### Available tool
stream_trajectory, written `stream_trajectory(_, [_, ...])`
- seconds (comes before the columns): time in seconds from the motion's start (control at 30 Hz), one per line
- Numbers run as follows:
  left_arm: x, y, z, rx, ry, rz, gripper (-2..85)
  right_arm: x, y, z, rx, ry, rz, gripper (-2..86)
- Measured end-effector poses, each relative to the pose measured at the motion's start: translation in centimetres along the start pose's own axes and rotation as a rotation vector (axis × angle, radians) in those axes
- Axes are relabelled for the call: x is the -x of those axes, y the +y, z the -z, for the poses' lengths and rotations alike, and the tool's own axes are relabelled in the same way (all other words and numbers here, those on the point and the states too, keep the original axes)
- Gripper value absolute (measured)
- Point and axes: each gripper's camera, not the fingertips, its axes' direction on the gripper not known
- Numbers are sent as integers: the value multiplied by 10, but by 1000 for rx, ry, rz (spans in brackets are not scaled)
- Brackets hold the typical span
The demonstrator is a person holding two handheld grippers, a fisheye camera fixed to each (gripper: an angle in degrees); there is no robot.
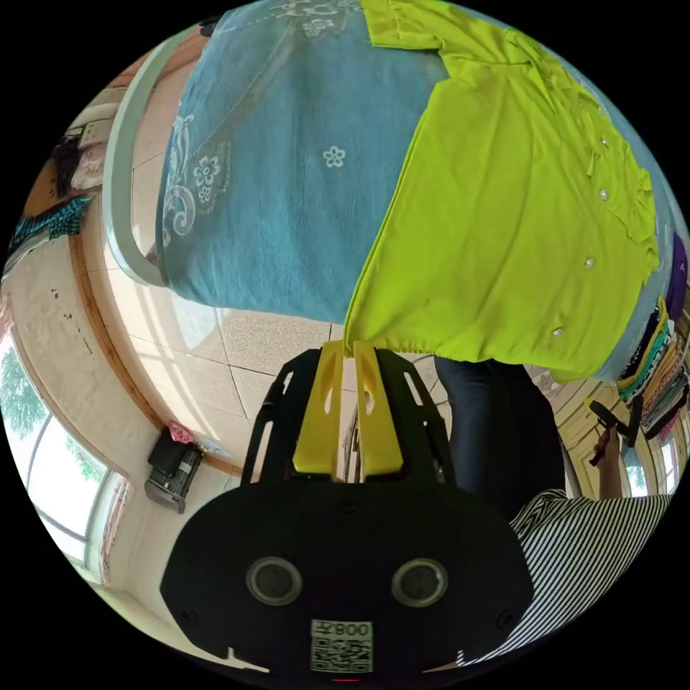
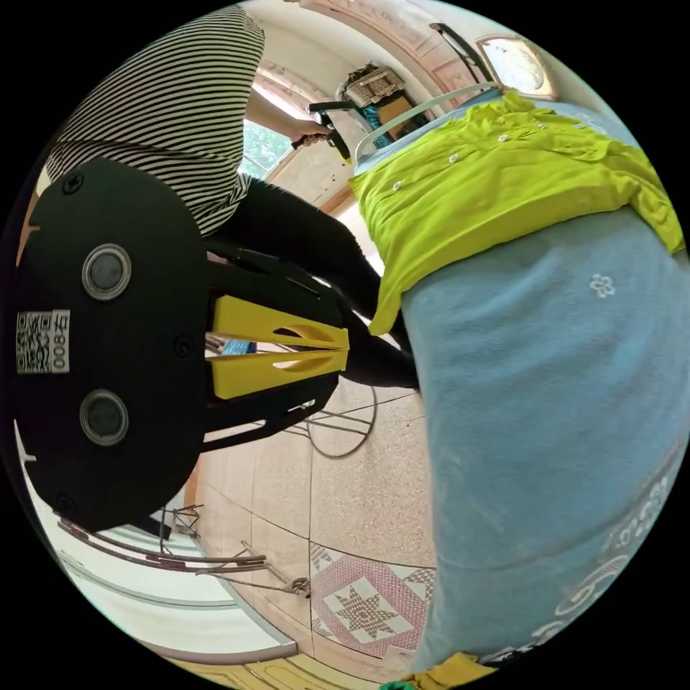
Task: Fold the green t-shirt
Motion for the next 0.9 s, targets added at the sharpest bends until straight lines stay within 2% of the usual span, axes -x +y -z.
stream_trajectory(0.07, [-22, -9, 14, -92, 31, -48, 31, 11, -11, 23, -117, -19, 34, 13])
stream_trajectory(0.17, [-88, -39, 39, -231, 106, -268, 42, 44, -37, 61, -304, 18, 142, 37])
stream_trajectory(0.3, [-221, -91, 63, -385, 243, -693, 67, 86, -75, 94, -502, 109, 262, 61])
stream_trajectory(0.4, [-322, -124, 70, -424, 358, -954, 78, 100, -93, 97, -547, 136, 274, 77])
stream_trajectory(0.5, [-418, -142, 71, -486, 272, -1146, 83, 108, -104, 82, -533, 207, 278, 85])
stream_trajectory(0.63, [-518, -153, 57, -470, 157, -1329, 89, 109, -106, 61, -520, 230, 253, 85])
stream_trajectory(0.83, [-590, -165, -4, -361, -148, -1432, 67, 118, -93, 47, -571, 300, 236, 69])
stream_trajectory(0.9, [-591, -160, -7, -373, -152, -1456, 44, 120, -90, 43, -578, 328, 241, 54])
